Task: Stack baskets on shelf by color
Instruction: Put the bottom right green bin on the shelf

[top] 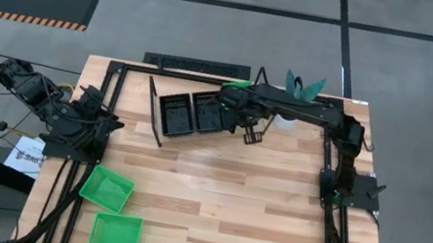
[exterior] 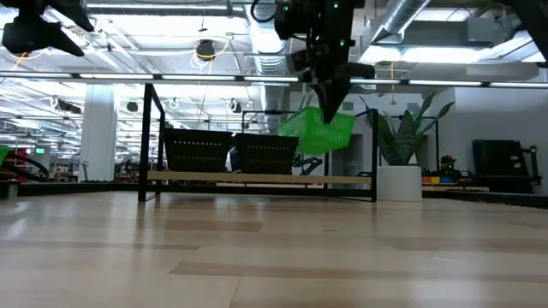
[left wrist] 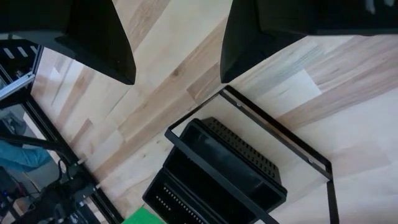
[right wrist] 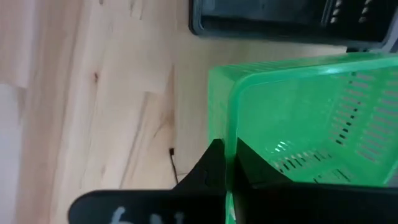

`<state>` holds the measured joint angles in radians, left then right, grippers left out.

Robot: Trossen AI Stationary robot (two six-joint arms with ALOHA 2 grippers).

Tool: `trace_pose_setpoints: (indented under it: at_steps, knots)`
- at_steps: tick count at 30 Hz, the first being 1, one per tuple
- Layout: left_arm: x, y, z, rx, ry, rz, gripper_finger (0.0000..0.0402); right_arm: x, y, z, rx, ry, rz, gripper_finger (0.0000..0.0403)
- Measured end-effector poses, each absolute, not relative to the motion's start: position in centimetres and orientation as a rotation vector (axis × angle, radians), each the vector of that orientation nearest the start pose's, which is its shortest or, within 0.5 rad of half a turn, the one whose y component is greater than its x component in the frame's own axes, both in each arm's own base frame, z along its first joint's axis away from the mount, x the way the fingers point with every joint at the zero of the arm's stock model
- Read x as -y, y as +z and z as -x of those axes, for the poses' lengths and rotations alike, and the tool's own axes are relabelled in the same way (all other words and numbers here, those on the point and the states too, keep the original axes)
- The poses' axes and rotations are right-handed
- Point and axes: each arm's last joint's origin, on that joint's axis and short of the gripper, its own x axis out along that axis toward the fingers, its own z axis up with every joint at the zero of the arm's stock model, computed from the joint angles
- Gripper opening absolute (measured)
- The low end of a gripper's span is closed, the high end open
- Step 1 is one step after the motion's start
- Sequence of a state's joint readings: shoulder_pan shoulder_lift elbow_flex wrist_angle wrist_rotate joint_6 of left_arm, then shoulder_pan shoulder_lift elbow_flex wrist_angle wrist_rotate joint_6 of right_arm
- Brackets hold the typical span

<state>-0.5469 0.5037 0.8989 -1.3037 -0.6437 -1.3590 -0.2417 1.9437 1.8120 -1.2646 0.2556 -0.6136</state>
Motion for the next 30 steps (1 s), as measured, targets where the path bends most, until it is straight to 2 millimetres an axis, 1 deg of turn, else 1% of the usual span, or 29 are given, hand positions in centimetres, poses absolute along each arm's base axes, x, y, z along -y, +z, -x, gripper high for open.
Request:
trace_pose_setpoints:
  at_steps: [2, 7, 15, 23, 26, 30]
  knots:
    - [1.0, 30.9, -5.0, -0.535, 0.554, 0.791, 0.0226, 10.1, 27.9, -37.2, -1.498, 0.033, 0.504, 0.0012]
    - [1.0, 30.9, -5.0, -0.533, 0.557, 0.799, 0.0226, 10.8, 27.9, -37.0, -1.490, 0.048, 0.490, 0.0017]
    - [1.0, 30.9, -5.0, -0.531, 0.560, 0.809, 0.0226, 12.2, 27.8, -36.5, -1.478, 0.087, 0.412, 0.0039]
    - [1.0, 30.9, -5.0, -0.531, 0.560, 0.809, 0.0226, 13.2, 27.8, -36.4, -1.462, 0.081, 0.409, 0.0044]
    - [1.0, 30.9, -5.0, -0.528, 0.562, 0.815, 0.0226, 13.2, 27.3, -36.3, -1.467, 0.095, 0.410, 0.0044]
    - [1.0, 30.9, -5.0, -0.527, 0.564, 0.820, 0.0226, 12.9, 25.9, -35.9, -1.513, 0.121, 0.395, 0.0044]
